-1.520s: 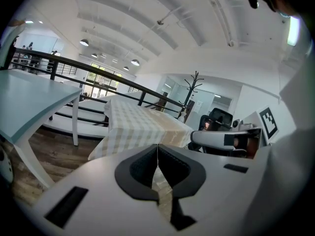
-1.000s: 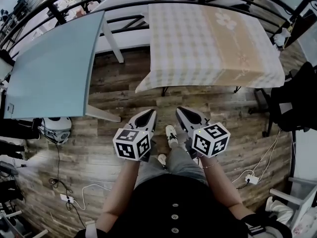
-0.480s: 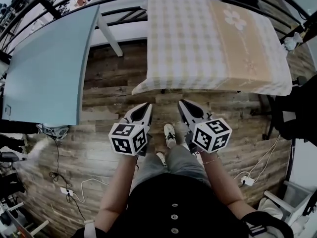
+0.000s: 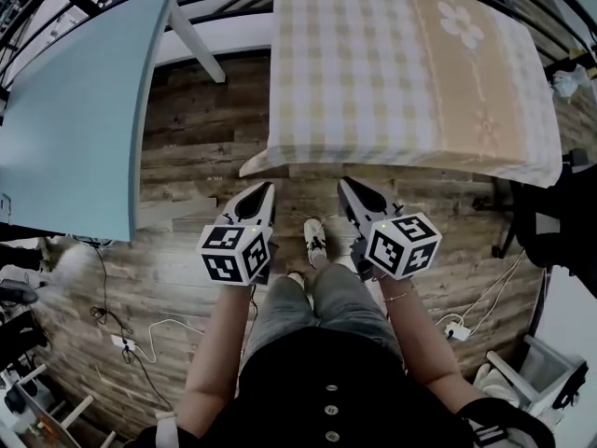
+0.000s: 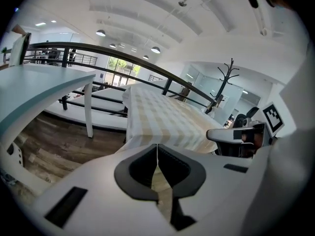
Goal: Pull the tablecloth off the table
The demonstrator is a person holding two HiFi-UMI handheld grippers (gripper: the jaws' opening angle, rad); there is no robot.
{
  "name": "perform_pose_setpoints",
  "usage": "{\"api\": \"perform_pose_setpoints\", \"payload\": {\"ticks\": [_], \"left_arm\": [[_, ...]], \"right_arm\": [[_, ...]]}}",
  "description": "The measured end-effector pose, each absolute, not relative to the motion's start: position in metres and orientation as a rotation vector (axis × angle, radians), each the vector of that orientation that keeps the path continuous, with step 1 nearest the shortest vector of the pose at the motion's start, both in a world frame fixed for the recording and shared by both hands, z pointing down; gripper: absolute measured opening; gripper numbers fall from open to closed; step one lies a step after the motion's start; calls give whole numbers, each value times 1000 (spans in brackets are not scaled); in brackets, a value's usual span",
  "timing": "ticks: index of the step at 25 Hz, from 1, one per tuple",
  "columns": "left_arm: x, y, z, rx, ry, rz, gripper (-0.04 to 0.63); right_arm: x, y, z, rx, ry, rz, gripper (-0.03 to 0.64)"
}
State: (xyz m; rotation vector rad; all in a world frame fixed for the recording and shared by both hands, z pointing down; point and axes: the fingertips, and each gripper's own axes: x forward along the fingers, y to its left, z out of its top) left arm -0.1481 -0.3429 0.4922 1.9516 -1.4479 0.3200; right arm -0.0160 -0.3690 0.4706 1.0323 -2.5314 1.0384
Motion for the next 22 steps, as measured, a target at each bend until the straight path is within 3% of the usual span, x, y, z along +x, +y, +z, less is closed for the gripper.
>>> {"api": "perform_pose_setpoints", "payload": {"ticks": [10,14,19,22], "left_arm": [[-162,-367,520,1900,-1474,392,15],[-165,-380,529,1890,-1444,425,18],[-171,-415,538,1874,-1408,462,123],[-167,-401,547,1902,-1401,497,175]], "right_arm": [[-14,-395,509,1011,-2416,1119,29],[-17,-408,514,1020,-2403,1312,31],[-17,-444,518,1091,-2363,1521,38],[-10,-428,524,1127,-2372,1587,140]]}}
